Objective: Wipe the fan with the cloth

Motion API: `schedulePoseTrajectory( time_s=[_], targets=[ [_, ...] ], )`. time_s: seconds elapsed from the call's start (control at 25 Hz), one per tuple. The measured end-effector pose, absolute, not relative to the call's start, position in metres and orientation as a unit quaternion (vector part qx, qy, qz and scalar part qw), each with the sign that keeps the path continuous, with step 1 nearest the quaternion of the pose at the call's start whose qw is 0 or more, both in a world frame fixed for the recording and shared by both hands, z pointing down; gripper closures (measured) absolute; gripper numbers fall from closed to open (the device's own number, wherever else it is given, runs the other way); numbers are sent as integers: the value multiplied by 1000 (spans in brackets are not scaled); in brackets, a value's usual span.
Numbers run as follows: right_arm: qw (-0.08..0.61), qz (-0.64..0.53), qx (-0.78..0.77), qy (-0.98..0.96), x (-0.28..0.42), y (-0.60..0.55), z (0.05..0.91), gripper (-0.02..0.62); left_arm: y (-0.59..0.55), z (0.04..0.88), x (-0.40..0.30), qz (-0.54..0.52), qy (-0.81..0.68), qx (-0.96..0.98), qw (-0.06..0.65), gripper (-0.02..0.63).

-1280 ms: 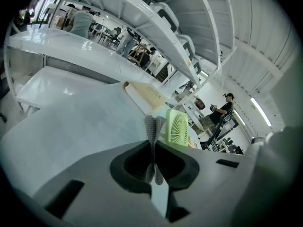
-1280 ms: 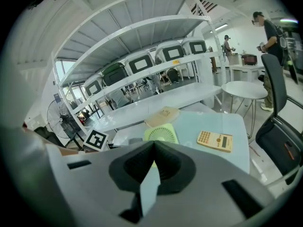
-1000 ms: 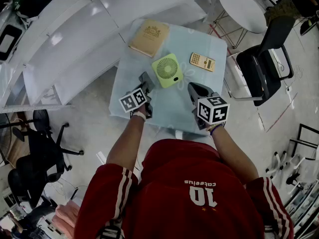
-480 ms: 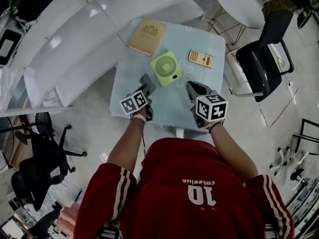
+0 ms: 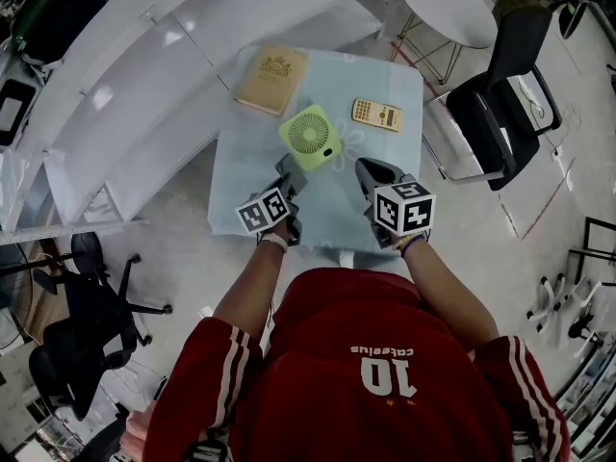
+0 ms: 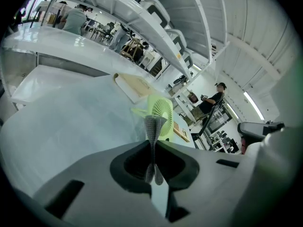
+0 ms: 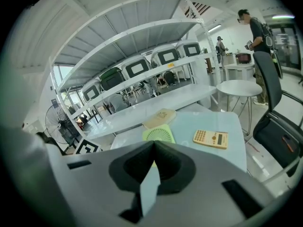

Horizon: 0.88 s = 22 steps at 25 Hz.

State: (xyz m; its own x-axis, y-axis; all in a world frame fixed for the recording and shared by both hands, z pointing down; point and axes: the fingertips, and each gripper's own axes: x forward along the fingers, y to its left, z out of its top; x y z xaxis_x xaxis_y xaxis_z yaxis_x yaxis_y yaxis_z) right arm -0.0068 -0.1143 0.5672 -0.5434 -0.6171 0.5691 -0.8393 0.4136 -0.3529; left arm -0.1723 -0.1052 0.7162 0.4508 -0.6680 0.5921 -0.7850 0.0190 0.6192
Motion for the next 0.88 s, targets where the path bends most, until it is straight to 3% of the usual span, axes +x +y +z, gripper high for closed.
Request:
schedulePoseTrajectory(
  time_s=[0.32, 0.88],
  targets=[
    [179, 312, 447, -819, 12, -120, 566, 591, -116, 703, -128, 105, -487, 747, 439, 578],
    [192, 316, 451, -812, 58, -133, 572, 591, -145, 704, -70, 86, -479, 750, 448, 578]
  ],
)
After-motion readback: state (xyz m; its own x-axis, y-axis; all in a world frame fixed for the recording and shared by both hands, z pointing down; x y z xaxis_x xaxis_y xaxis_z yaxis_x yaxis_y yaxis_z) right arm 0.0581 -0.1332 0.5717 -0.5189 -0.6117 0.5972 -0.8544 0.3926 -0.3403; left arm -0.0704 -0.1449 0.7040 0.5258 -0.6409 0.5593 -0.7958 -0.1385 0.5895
